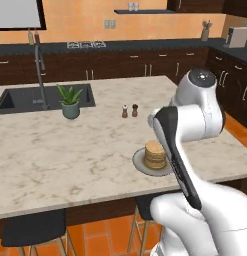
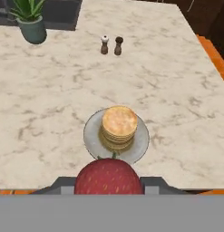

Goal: Take the strawberry from the fridge and place it on top of the pancake, located on the dining counter.

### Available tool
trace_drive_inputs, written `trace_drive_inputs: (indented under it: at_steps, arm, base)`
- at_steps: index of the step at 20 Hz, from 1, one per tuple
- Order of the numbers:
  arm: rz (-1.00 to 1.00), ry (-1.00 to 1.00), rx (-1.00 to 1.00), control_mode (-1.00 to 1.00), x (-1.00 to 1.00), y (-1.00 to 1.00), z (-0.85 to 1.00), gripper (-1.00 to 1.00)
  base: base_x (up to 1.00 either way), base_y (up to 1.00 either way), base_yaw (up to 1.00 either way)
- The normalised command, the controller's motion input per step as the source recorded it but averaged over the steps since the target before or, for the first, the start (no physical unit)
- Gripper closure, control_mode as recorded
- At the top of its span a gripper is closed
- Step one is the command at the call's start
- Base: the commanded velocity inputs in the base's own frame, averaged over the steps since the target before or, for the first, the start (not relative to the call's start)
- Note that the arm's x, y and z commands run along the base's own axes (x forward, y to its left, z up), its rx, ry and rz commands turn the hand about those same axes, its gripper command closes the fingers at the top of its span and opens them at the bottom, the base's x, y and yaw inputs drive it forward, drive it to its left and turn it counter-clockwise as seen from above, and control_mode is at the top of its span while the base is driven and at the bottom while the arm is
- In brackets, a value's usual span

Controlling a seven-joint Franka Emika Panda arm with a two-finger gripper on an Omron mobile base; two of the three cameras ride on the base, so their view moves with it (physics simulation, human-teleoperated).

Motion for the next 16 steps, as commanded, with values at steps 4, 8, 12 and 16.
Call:
trace_drive_inputs:
  at_steps: [4, 8, 12, 16]
  arm:
    - [-0.29, 0.45, 0.04, -1.0, 0.92, -0.65, -0.7, 1.0]
    - [-0.03, 0.34, 0.01, -1.0, 0.81, -0.15, -0.72, 1.0]
    - [0.0, 0.16, 0.0, -1.0, 0.32, -0.1, -0.67, 1.0]
    - [0.03, 0.17, 0.03, -1.0, 0.21, -0.34, -0.68, 1.0]
  base:
    - [0.0, 0.0, 0.0]
    - [0.0, 0.0, 0.0]
    - [0.0, 0.0, 0.0]
    - [0.0, 0.0, 0.0]
